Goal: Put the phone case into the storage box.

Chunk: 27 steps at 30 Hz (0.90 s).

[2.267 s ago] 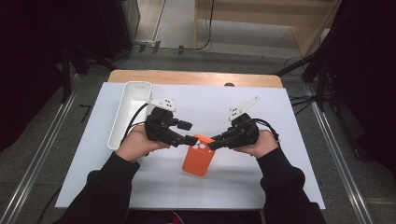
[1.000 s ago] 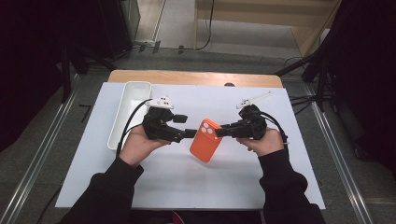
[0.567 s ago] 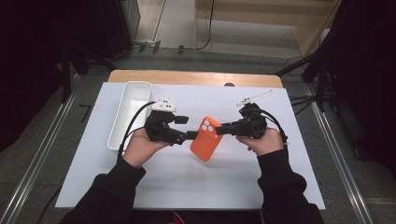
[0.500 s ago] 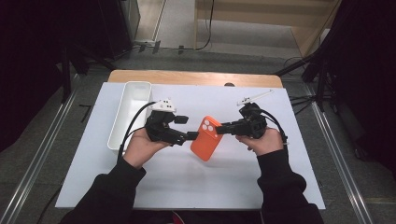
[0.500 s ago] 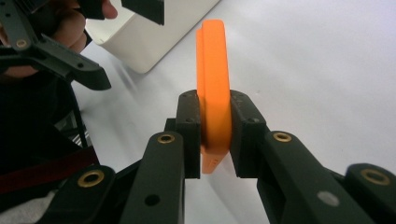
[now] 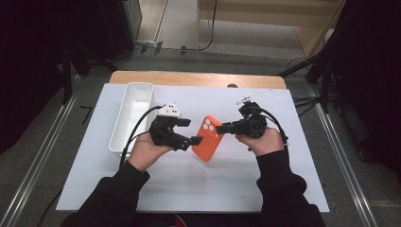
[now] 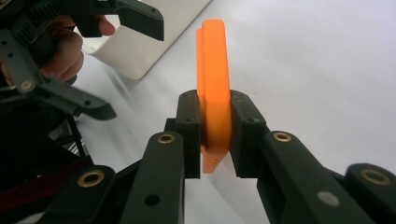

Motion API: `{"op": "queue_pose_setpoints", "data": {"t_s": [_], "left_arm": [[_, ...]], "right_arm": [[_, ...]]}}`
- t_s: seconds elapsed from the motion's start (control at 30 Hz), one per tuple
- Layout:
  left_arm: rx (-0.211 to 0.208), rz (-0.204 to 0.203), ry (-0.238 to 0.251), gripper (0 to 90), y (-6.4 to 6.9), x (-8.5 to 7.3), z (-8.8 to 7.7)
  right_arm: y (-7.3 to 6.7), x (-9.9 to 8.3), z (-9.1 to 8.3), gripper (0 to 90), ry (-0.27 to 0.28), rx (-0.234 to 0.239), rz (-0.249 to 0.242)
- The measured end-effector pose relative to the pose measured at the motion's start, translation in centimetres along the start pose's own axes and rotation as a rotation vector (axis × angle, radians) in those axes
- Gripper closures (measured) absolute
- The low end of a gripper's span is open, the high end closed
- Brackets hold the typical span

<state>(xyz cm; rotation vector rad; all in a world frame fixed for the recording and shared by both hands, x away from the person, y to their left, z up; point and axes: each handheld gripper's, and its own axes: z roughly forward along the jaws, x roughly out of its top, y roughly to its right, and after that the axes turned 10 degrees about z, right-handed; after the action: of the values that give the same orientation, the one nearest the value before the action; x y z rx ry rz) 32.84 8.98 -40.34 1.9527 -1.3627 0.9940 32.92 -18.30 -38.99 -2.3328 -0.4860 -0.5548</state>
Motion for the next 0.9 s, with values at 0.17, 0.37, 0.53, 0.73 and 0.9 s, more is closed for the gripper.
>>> {"op": "queue_pose_setpoints", "data": {"t_s": [0.17, 0.37, 0.53, 0.73, 0.9], "left_arm": [[0.015, -0.003, -0.026, 0.0, 0.0, 0.0, 0.4], [0.050, 0.017, -0.026, 0.0, 0.3, 0.0, 0.5], [0.078, 0.015, -0.027, 0.0, 0.5, -0.1, 0.8], [0.107, 0.011, -0.029, 0.0, 0.8, -0.2, 1.5], [0.131, 0.017, -0.015, 0.0, 1.2, -0.2, 1.9]], "right_arm": [[-0.3, 0.3, 0.2, 74.5, 0.000, -0.010, 0.001], [-0.8, 0.7, 0.5, 74.5, -0.005, -0.015, 0.009], [-0.9, 0.9, 0.7, 74.5, -0.005, -0.020, 0.019], [-1.1, 1.1, 0.8, 74.6, -0.006, -0.031, 0.045], [-1.3, 1.2, 1.0, 74.6, -0.005, -0.030, 0.045]]}}
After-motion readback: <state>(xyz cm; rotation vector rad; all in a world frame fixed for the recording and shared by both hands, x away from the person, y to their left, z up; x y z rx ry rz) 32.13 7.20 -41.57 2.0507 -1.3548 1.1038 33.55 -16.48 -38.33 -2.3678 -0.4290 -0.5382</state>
